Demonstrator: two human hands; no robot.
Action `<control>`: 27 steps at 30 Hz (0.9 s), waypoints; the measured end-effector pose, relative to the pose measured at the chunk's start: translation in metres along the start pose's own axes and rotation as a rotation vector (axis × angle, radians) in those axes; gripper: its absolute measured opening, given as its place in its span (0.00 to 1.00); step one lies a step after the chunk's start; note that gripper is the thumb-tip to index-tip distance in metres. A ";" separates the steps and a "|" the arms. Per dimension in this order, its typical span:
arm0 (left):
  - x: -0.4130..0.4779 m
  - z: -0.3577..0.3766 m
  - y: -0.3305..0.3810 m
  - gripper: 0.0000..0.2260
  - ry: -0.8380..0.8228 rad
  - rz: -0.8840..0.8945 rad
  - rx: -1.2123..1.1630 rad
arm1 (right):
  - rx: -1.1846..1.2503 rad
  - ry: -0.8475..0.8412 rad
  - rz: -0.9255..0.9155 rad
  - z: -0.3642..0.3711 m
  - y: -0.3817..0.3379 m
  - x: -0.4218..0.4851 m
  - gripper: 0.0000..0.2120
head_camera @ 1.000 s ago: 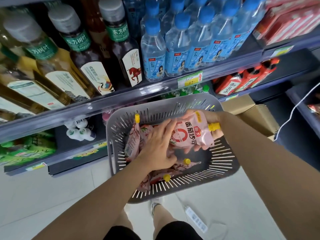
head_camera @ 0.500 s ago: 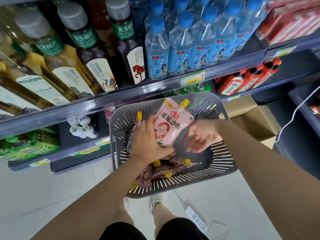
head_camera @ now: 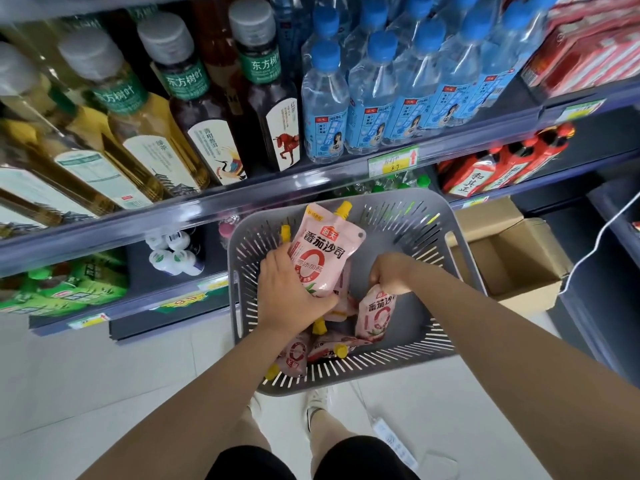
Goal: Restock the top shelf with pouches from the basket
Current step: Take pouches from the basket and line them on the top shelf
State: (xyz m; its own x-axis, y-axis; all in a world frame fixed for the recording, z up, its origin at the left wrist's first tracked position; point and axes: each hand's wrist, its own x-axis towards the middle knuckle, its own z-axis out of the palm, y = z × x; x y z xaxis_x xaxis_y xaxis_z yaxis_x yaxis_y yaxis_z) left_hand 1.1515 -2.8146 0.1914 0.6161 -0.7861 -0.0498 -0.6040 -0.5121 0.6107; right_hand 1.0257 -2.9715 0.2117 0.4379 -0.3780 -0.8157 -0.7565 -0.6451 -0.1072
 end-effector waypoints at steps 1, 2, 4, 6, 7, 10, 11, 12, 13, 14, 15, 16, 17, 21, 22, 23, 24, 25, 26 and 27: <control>-0.002 -0.001 -0.002 0.46 0.005 -0.012 0.013 | -0.005 0.086 -0.005 0.006 0.007 0.009 0.16; -0.004 -0.001 -0.003 0.46 0.007 -0.024 0.027 | 0.018 0.165 0.017 0.012 0.012 0.016 0.18; -0.007 -0.001 -0.006 0.47 0.010 -0.039 0.058 | 0.090 0.296 0.062 0.024 0.016 0.026 0.22; -0.010 0.001 -0.008 0.48 0.013 -0.057 0.085 | 0.213 0.328 0.095 0.034 0.010 0.029 0.24; -0.011 0.002 -0.009 0.48 0.010 -0.071 0.097 | 0.320 0.339 0.109 0.038 0.006 0.030 0.23; -0.013 0.006 -0.011 0.48 -0.002 -0.092 0.127 | 0.563 0.368 0.162 0.050 -0.005 0.033 0.28; -0.014 0.007 -0.011 0.48 -0.004 -0.097 0.134 | 0.595 0.356 0.182 0.054 -0.008 0.036 0.34; -0.014 0.008 -0.010 0.48 -0.010 -0.105 0.140 | 0.607 0.338 0.207 0.057 -0.010 0.038 0.38; -0.014 0.008 -0.010 0.48 -0.021 -0.113 0.145 | 0.622 0.327 0.238 0.062 -0.012 0.042 0.38; -0.014 0.009 -0.010 0.47 -0.033 -0.120 0.152 | 0.656 0.324 0.270 0.067 -0.014 0.045 0.36; -0.015 0.009 -0.010 0.47 -0.047 -0.120 0.165 | 0.706 0.333 0.294 0.072 -0.016 0.047 0.31; -0.015 0.010 -0.011 0.46 -0.062 -0.117 0.189 | 0.756 0.347 0.316 0.076 -0.016 0.049 0.27; -0.016 0.010 -0.011 0.46 -0.073 -0.105 0.222 | 0.785 0.367 0.339 0.078 -0.016 0.052 0.23; -0.019 0.012 -0.016 0.49 -0.161 -0.087 0.364 | 0.662 0.267 0.398 0.087 -0.005 0.054 0.42; -0.020 0.014 -0.017 0.51 -0.199 -0.094 0.402 | 0.601 0.199 0.387 0.091 -0.003 0.052 0.49; -0.021 0.015 -0.018 0.53 -0.230 -0.093 0.441 | 0.553 0.159 0.377 0.095 -0.001 0.052 0.53; -0.023 0.017 -0.018 0.55 -0.254 -0.090 0.478 | 0.517 0.149 0.374 0.098 0.000 0.053 0.55; -0.026 0.018 -0.017 0.56 -0.274 -0.091 0.504 | 0.480 0.160 0.377 0.100 0.000 0.055 0.56; -0.028 0.020 -0.016 0.57 -0.288 -0.097 0.523 | 0.448 0.167 0.386 0.100 0.000 0.057 0.57; -0.029 0.021 -0.015 0.58 -0.296 -0.101 0.543 | 0.420 0.163 0.397 0.099 -0.001 0.060 0.59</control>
State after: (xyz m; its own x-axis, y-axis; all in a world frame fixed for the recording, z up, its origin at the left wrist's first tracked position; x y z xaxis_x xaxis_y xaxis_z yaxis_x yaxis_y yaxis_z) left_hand 1.1320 -2.7910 0.1669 0.5640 -0.7475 -0.3509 -0.7688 -0.6304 0.1071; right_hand 1.0043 -2.9275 0.1064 0.1263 -0.6546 -0.7454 -0.9902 -0.1288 -0.0546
